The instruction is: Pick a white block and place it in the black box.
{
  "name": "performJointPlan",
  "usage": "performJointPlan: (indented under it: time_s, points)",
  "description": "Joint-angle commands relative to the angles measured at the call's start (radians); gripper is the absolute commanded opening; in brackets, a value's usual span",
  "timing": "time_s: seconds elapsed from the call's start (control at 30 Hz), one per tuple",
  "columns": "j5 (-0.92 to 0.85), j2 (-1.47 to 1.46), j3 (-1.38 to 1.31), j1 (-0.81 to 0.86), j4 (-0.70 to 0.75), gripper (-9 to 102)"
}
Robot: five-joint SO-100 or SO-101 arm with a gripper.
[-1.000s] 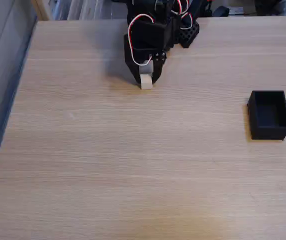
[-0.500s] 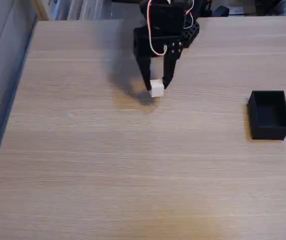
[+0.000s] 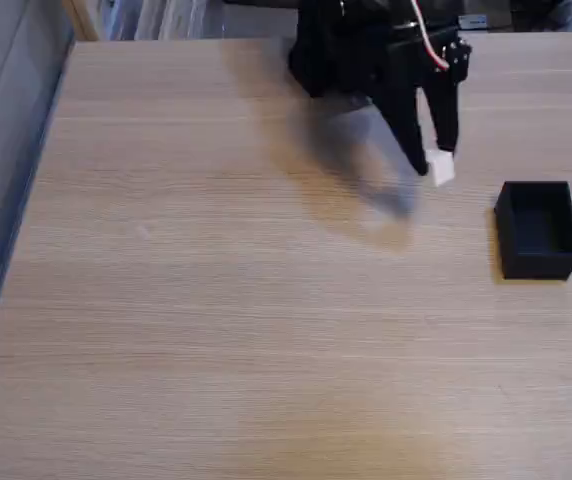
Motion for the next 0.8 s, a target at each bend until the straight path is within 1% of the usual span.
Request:
performJointPlan:
  time_s: [0.0, 0.2, 0.37, 0.57, 0.7, 0.77]
  points:
    - [-0.021, 0.014, 0.002, -0.118, -0.112, 0]
    - [-0.049, -0.029, 0.014, -0.268, -0.262, 0]
    - [-0.038, -0.1, 0.046, -0.333, -0.403, 0]
    - [0.006, -0.25, 0.055, -0.319, -0.594, 0]
    - [0.023, -0.327, 0.04, -0.291, -0.667, 0]
    - [0.023, -0.357, 0.028, -0.282, -0.672, 0]
